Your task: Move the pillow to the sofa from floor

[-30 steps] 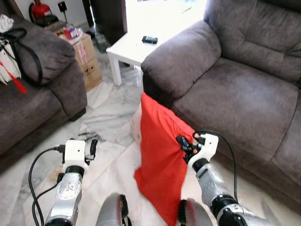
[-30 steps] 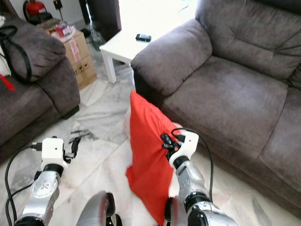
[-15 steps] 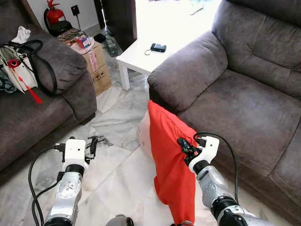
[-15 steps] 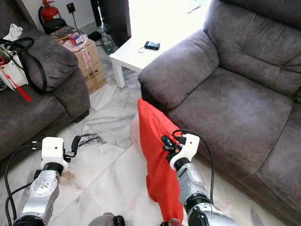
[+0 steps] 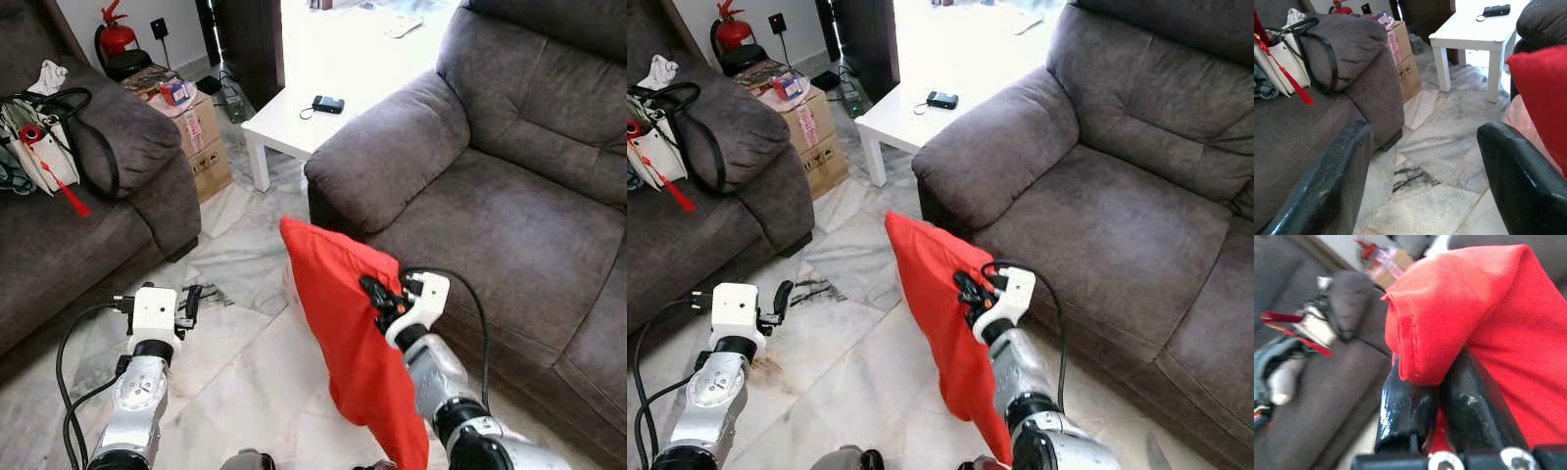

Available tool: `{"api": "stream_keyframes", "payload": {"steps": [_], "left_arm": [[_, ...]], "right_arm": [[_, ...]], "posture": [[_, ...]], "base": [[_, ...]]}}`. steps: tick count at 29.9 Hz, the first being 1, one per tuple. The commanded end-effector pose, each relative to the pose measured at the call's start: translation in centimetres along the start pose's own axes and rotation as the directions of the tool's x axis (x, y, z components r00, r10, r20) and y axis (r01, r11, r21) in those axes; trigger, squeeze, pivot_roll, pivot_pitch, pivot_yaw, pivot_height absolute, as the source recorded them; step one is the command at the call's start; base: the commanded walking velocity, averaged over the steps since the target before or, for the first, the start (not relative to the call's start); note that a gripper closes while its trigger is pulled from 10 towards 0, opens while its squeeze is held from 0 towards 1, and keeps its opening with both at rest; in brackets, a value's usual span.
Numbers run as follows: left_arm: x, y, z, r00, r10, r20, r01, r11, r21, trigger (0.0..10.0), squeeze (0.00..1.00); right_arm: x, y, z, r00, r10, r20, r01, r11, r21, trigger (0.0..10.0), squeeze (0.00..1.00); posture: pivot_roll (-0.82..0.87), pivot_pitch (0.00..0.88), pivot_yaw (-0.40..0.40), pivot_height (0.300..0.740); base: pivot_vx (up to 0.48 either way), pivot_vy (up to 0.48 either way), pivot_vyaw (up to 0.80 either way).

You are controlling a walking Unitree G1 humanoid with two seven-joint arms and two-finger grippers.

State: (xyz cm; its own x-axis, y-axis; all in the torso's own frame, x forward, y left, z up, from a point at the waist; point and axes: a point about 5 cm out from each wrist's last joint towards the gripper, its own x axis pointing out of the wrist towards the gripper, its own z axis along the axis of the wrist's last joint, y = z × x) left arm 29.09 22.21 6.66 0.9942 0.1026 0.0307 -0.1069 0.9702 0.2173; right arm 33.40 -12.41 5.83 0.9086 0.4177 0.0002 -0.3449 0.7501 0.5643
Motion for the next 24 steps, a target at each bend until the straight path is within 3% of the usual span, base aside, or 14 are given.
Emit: {"api": "stream_keyframes", "payload": {"steps": [1, 4, 11, 14, 18, 22, 24], "left_arm": [[0.0, 0.2, -0.1, 1.000, -0.003, -0.003, 0.003, 1.000, 0.005, 10.0, 0.00], [-0.1, 0.1, 0.0, 1.000, -0.020, -0.004, 0.020, 1.000, 0.000, 10.0, 0.00], [-0.1, 0.2, 0.8, 0.995, -0.098, 0.011, 0.099, 0.995, -0.021, 10.0, 0.00], [-0.1, 0.4, 1.5, 0.981, -0.191, 0.005, 0.191, 0.980, -0.052, 10.0, 0.00], [-0.1, 0.2, 1.8, 0.971, -0.239, -0.004, 0.238, 0.968, -0.074, 10.0, 0.00], [-0.9, -0.9, 2.4, 0.902, -0.430, -0.031, 0.425, 0.899, -0.106, 10.0, 0.00], [-2.2, -1.3, 3.0, 0.805, -0.591, -0.056, 0.581, 0.803, -0.136, 10.0, 0.00]], "right_arm": [[1.4, 1.6, 2.5, 0.987, 0.137, 0.079, -0.133, 0.989, -0.061, 10.0, 0.00], [0.8, 1.4, 2.1, 0.979, 0.205, 0.013, -0.203, 0.973, -0.109, 10.0, 0.00], [-1.2, -0.6, 1.9, 0.964, 0.234, -0.124, -0.255, 0.947, -0.194, 10.0, 0.00], [-2.6, -1.8, 1.8, 0.946, 0.249, -0.208, -0.294, 0.929, -0.225, 10.0, 0.00], [-3.0, -2.1, 1.8, 0.942, 0.246, -0.227, -0.299, 0.925, -0.235, 10.0, 0.00], [-3.3, -2.2, 1.8, 0.925, 0.273, -0.263, -0.335, 0.912, -0.234, 10.0, 0.00], [-3.6, -1.8, 1.6, 0.897, 0.331, -0.293, -0.399, 0.892, -0.213, 10.0, 0.00]], "posture": [[0.17, 0.132, -0.018, 0.740], [0.18, 0.132, -0.018, 0.740], [0.17, 0.132, -0.014, 0.740], [0.17, 0.134, -0.012, 0.740], [0.17, 0.134, -0.012, 0.740], [0.17, 0.136, -0.011, 0.740], [0.17, 0.139, -0.009, 0.740]], "base": [[0.000, 0.000, 0.00], [0.000, 0.000, 0.00], [0.000, 0.000, 0.00], [0.000, 0.000, 0.00], [0.000, 0.000, 0.00], [0.000, 0.000, 0.00], [0.000, 0.000, 0.00]]}}
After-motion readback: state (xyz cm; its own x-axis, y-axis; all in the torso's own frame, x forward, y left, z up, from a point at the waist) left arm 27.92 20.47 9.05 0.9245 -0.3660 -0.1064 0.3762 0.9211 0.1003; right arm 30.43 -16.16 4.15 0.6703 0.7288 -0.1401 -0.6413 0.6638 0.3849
